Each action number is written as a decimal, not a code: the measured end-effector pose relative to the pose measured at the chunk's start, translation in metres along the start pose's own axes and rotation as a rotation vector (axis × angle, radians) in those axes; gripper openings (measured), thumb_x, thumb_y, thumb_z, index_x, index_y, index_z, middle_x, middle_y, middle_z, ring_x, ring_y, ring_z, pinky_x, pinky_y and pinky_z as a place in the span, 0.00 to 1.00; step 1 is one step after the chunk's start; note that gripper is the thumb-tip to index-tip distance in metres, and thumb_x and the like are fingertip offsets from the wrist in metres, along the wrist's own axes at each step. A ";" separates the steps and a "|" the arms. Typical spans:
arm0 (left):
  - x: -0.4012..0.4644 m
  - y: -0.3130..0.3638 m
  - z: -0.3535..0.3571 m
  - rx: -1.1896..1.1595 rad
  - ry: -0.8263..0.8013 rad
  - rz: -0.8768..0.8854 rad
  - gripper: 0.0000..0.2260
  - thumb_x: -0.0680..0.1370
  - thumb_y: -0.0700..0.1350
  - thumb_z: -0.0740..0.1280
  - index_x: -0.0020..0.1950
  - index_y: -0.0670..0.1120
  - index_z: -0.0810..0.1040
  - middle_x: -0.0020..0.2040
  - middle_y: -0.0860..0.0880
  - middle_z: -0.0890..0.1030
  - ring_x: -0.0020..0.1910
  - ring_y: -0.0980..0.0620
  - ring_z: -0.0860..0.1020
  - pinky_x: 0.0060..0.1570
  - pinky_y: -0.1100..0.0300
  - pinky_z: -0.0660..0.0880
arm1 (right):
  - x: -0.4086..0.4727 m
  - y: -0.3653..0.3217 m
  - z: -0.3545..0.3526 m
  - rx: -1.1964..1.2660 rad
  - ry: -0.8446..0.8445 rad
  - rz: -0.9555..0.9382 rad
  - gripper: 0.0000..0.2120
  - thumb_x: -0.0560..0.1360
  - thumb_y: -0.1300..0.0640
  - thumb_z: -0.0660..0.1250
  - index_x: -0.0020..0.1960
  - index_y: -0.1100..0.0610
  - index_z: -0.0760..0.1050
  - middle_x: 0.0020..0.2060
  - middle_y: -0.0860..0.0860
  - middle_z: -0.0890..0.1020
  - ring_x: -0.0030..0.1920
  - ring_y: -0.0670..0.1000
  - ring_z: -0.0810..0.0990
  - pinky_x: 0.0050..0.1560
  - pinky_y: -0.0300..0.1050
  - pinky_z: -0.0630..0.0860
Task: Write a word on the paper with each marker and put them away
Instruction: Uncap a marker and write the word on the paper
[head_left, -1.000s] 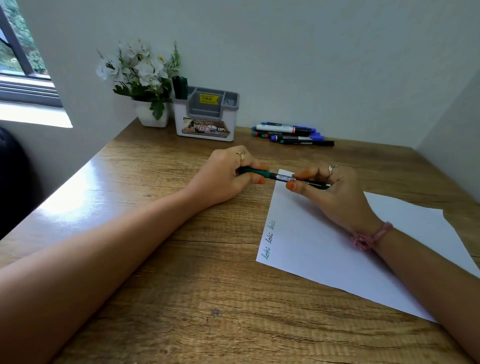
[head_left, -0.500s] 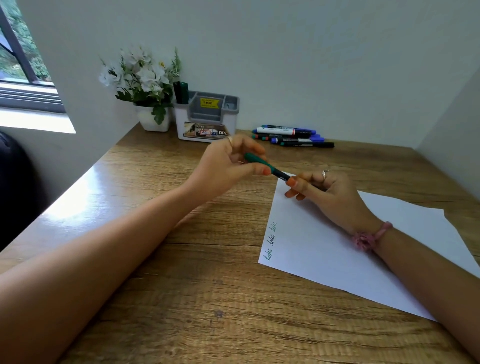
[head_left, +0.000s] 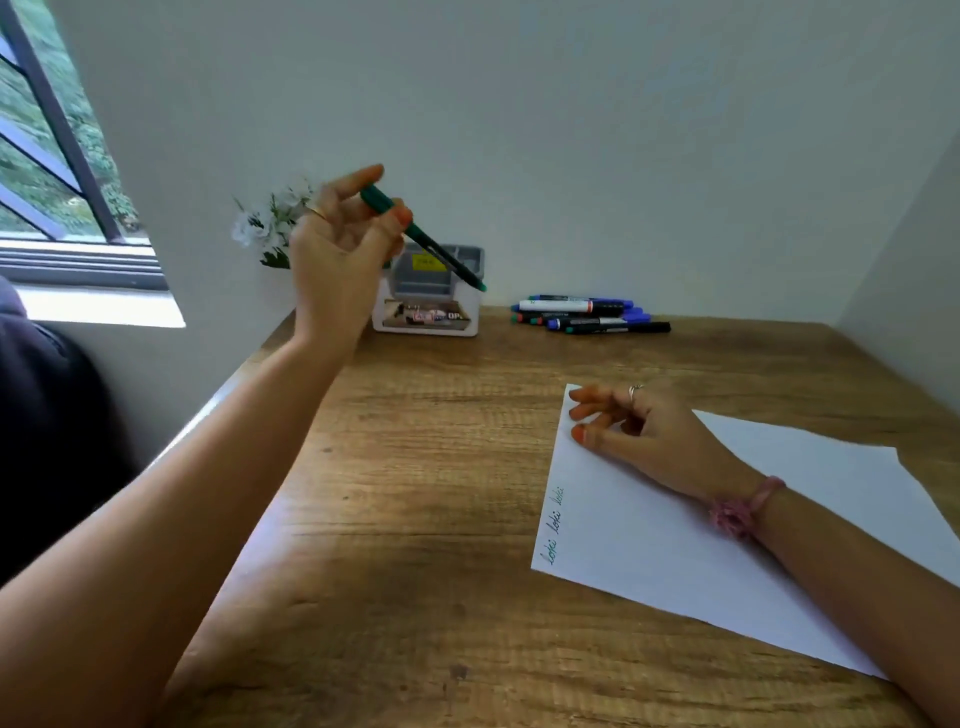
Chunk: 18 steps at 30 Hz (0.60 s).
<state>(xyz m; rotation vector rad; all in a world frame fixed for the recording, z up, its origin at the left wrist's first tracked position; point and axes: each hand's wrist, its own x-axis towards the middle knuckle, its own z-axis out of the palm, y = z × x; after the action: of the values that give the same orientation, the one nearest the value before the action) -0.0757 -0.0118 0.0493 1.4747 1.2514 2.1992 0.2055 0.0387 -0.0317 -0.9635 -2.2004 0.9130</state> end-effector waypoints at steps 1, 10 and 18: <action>0.011 0.003 -0.004 0.060 0.037 0.057 0.13 0.75 0.38 0.69 0.59 0.45 0.74 0.45 0.52 0.82 0.46 0.54 0.82 0.48 0.57 0.79 | 0.000 -0.001 0.000 -0.008 -0.001 0.000 0.18 0.72 0.60 0.71 0.61 0.52 0.75 0.50 0.43 0.82 0.45 0.36 0.80 0.48 0.28 0.73; 0.096 -0.006 -0.007 0.415 0.089 0.265 0.12 0.75 0.41 0.68 0.58 0.44 0.78 0.49 0.49 0.81 0.43 0.63 0.79 0.48 0.70 0.75 | 0.001 -0.005 0.000 -0.082 -0.014 0.009 0.14 0.72 0.56 0.71 0.55 0.43 0.75 0.50 0.39 0.81 0.45 0.36 0.79 0.45 0.25 0.69; 0.099 -0.044 -0.004 0.734 -0.061 0.194 0.13 0.76 0.41 0.67 0.60 0.40 0.78 0.55 0.43 0.81 0.50 0.53 0.79 0.52 0.70 0.72 | 0.002 -0.004 -0.001 -0.105 -0.015 0.011 0.13 0.72 0.54 0.71 0.53 0.41 0.76 0.47 0.38 0.81 0.46 0.35 0.78 0.45 0.23 0.68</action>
<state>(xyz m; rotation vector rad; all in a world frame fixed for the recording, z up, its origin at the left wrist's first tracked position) -0.1379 0.0713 0.0809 1.9521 2.1116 1.8516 0.2031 0.0386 -0.0278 -1.0216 -2.2774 0.8193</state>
